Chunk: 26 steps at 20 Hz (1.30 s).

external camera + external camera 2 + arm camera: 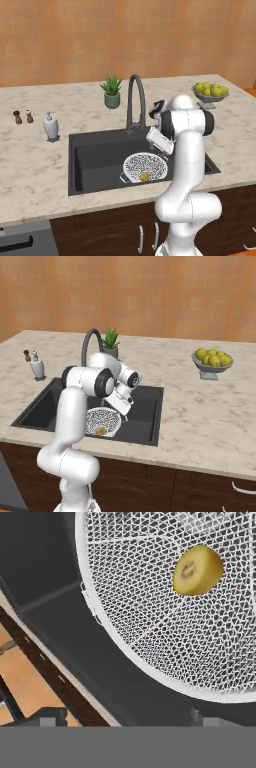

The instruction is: Put the colander in the sink, put the kiwi in the colander, and turn on the sink faucet and pour water over the colander.

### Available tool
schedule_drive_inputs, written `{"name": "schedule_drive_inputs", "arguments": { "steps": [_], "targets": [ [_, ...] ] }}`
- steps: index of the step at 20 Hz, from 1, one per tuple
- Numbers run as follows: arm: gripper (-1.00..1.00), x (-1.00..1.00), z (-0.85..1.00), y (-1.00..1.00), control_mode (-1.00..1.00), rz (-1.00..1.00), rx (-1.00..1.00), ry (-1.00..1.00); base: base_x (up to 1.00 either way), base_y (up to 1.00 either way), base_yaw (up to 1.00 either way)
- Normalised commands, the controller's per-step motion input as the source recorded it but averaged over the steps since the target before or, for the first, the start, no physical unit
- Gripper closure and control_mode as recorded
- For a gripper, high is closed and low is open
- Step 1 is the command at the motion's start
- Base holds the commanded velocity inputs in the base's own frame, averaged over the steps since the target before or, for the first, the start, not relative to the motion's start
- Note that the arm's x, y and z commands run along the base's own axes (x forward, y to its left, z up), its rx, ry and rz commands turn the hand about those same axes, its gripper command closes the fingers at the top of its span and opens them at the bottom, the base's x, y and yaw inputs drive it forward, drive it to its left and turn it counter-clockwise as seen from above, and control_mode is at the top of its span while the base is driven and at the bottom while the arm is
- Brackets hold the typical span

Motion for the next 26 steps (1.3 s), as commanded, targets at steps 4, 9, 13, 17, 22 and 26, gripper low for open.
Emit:
{"name": "schedule_drive_inputs", "arguments": {
  "steps": [4, 9, 13, 17, 22, 26],
  "targets": [
    [-1.00, -0.10, 0.44, -0.06, -1.00, 0.00, -0.03, -0.27, 0.00, 0.00, 0.00],
    [-1.00, -0.06, 0.38, -0.16, -1.00, -0.13, -0.04, -0.40, 0.00, 0.00, 0.00],
    [-1.00, -0.13, 0.37, -0.13, -1.00, -0.22, 0.00, -0.42, 0.00, 0.00, 0.00],
    [-1.00, -0.02, 0.35, -0.08, -1.00, -0.28, 0.00, -0.44, 0.00, 0.00, 0.00],
    [-1.00, -0.21, 0.40, -0.15, -1.00, -0.04, 0.00, -0.59, 0.00, 0.00, 0.00],
    [-1.00, -0.18, 0.43, -0.13, -1.00, 0.11, 0.00, -0.84, 0.00, 0.00, 0.00]
  ]
}}
